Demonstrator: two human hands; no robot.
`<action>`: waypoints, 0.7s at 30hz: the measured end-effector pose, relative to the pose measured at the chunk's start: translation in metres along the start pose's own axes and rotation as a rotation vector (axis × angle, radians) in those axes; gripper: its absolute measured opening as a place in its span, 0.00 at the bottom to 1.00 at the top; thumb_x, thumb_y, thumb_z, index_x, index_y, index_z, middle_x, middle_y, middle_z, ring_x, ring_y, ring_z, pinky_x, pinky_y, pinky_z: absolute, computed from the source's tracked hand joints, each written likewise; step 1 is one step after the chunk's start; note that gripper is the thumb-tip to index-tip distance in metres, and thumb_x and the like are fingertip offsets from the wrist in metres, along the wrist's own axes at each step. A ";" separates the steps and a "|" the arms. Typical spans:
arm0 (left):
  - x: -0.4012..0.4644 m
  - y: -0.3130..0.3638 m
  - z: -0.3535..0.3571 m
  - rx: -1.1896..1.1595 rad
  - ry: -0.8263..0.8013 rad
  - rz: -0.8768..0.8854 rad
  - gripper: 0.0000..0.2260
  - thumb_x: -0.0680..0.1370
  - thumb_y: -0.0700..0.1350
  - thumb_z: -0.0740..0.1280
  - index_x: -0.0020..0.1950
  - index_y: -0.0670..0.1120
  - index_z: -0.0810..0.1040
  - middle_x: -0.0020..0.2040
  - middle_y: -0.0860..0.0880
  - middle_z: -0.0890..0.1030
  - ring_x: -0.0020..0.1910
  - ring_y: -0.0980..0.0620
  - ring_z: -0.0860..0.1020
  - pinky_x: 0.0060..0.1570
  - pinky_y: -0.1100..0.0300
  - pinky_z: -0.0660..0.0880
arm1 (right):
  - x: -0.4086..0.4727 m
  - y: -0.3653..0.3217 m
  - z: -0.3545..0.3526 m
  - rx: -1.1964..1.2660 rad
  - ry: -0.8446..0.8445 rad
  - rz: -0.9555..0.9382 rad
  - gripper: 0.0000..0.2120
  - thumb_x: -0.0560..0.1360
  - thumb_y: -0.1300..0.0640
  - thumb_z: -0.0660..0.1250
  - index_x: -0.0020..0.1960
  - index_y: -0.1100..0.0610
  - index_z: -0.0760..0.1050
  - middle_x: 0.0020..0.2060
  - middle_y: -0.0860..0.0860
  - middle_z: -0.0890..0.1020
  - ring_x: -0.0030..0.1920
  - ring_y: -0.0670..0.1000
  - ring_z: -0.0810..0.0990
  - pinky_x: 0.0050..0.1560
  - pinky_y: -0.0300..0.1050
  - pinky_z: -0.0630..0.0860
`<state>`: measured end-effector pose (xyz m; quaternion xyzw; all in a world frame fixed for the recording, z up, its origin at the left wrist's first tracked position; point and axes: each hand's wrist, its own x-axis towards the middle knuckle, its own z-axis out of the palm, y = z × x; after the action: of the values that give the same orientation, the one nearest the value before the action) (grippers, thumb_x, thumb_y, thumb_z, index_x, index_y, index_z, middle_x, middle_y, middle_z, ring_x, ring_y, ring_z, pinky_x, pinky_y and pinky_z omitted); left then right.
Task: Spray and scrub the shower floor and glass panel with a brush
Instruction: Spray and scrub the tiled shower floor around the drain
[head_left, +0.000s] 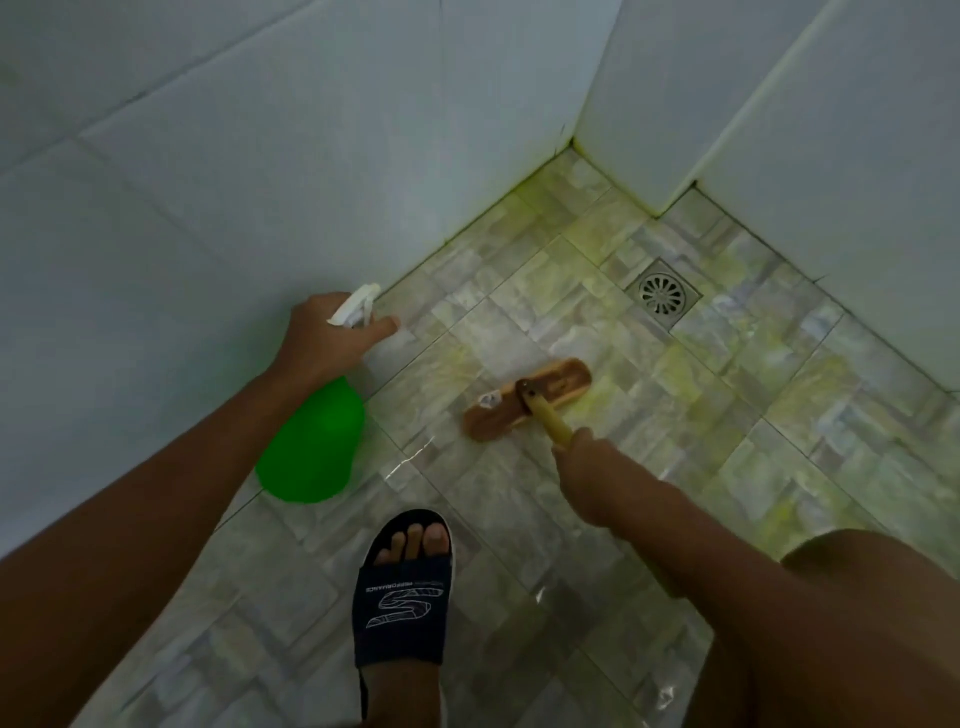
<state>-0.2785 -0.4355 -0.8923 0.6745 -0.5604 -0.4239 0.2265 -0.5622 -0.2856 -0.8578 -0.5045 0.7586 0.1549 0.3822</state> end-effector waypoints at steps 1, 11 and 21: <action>-0.001 -0.005 -0.001 0.003 0.002 -0.001 0.33 0.63 0.66 0.75 0.42 0.34 0.80 0.35 0.42 0.80 0.33 0.49 0.77 0.40 0.56 0.76 | -0.005 -0.007 0.007 0.022 -0.010 -0.013 0.13 0.84 0.50 0.53 0.57 0.60 0.66 0.57 0.59 0.77 0.56 0.59 0.79 0.44 0.43 0.67; -0.003 -0.016 0.004 0.035 0.048 0.025 0.30 0.65 0.63 0.77 0.40 0.35 0.80 0.33 0.39 0.79 0.33 0.52 0.74 0.37 0.58 0.71 | 0.060 -0.108 -0.048 0.193 0.000 -0.139 0.17 0.82 0.64 0.56 0.70 0.64 0.68 0.58 0.61 0.77 0.55 0.60 0.80 0.51 0.50 0.76; 0.015 0.018 0.032 0.093 -0.015 0.130 0.25 0.69 0.59 0.79 0.32 0.38 0.76 0.30 0.39 0.77 0.30 0.53 0.72 0.34 0.58 0.67 | 0.049 -0.026 -0.052 0.046 0.046 0.039 0.15 0.84 0.55 0.53 0.63 0.63 0.70 0.57 0.60 0.76 0.53 0.62 0.80 0.40 0.49 0.76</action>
<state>-0.3146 -0.4492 -0.9004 0.6433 -0.6237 -0.3871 0.2176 -0.5704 -0.3609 -0.8555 -0.4840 0.7803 0.1330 0.3731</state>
